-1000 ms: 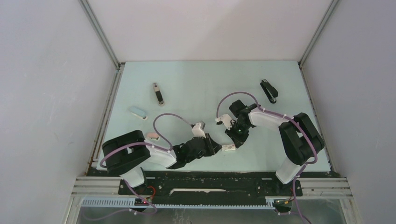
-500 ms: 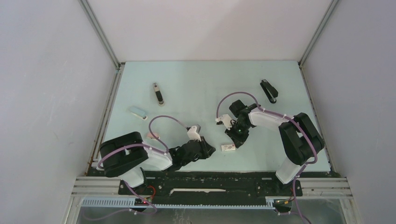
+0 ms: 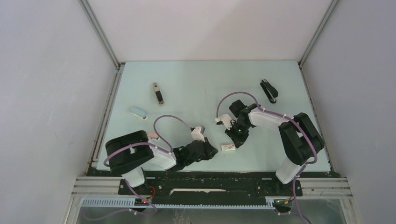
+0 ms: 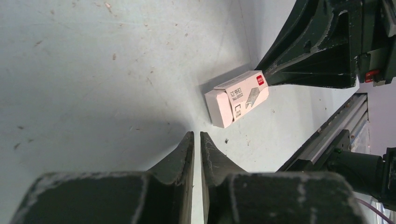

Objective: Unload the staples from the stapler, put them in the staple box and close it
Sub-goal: Close the staple box at the center of the board.

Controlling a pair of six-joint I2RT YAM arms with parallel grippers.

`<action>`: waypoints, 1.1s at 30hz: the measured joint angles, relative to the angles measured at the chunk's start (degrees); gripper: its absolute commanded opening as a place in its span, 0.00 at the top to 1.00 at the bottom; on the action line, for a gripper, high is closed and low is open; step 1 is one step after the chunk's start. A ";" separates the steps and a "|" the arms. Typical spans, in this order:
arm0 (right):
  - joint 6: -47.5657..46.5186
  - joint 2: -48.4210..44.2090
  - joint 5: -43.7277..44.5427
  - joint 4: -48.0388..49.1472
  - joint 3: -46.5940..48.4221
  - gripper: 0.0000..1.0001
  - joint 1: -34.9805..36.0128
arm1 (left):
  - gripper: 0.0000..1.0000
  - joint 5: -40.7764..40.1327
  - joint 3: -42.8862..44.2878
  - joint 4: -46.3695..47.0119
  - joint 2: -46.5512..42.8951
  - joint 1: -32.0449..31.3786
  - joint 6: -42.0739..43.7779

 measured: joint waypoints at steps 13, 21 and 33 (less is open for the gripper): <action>0.00 0.02 0.00 0.00 0.02 0.76 0.04 | 0.95 -0.92 5.86 -7.41 1.90 -0.66 -0.15; 0.00 0.04 0.02 0.02 0.07 0.76 0.17 | 0.96 -2.51 10.91 -14.03 3.21 -0.68 -0.11; -0.07 0.22 0.04 0.04 0.28 0.76 0.68 | 0.96 -2.62 13.79 -15.74 4.96 -0.68 0.52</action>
